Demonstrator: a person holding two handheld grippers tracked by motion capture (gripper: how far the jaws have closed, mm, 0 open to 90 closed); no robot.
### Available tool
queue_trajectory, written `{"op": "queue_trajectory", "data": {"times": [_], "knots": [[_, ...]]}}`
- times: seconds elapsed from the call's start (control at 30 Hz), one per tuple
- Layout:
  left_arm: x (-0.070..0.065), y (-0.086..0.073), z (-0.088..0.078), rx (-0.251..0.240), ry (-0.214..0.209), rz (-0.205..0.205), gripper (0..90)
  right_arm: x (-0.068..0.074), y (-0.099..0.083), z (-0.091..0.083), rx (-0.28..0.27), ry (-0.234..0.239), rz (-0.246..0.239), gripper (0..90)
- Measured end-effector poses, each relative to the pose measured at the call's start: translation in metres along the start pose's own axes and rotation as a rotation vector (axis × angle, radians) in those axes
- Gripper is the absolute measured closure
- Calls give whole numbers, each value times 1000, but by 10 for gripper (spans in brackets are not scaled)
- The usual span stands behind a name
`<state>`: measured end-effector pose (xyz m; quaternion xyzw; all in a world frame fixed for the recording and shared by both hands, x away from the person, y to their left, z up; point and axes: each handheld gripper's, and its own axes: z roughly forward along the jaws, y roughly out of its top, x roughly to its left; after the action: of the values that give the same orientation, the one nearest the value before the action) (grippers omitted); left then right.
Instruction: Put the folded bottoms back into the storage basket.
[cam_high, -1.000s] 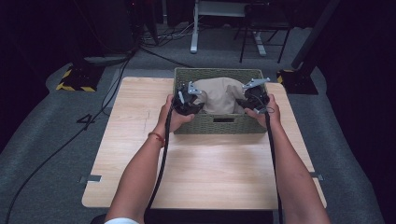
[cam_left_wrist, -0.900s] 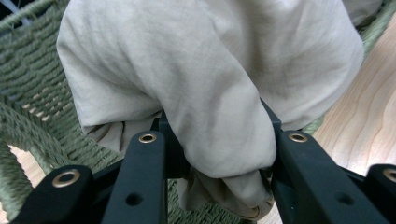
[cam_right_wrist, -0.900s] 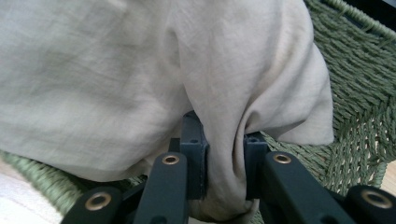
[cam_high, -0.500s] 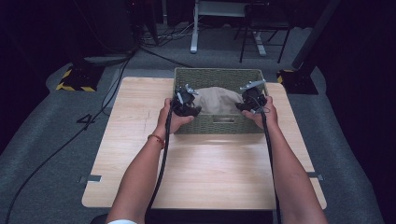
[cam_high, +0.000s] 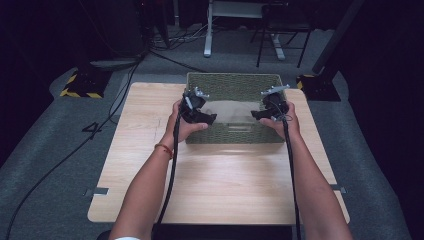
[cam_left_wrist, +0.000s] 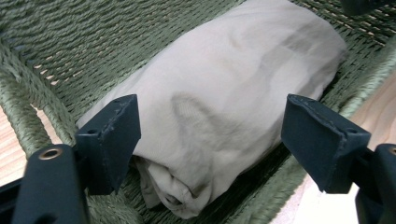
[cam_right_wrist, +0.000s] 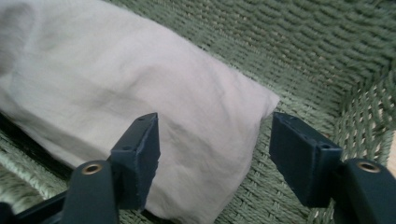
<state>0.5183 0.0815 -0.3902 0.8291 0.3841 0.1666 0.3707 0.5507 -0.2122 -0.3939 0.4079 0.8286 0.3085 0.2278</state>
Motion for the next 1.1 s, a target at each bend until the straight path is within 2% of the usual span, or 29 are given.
{"op": "queue_trajectory", "data": {"times": [0.13, 0.3, 0.4, 0.57, 0.8, 1.1], "knots": [[-4, 1, -4, -12, -6, 17, 186, 3, 2, -6, -23, 2, -9, 307], [-10, 0, -16, -32, -40, 52, 171, 10, 3, -13, -32, 13, -57, 278], [-13, -2, -23, -42, -34, 79, 171, 16, 1, -19, -35, 22, -93, 260], [-18, -8, -38, -47, -33, 129, 171, 21, -2, -31, -41, 25, -119, 237], [-26, -27, -61, -44, -28, 199, 172, 23, -14, -50, -61, 31, -131, 226], [-34, -53, -79, -35, 1, 247, 172, 27, -30, -76, -76, 12, -173, 232]]}}
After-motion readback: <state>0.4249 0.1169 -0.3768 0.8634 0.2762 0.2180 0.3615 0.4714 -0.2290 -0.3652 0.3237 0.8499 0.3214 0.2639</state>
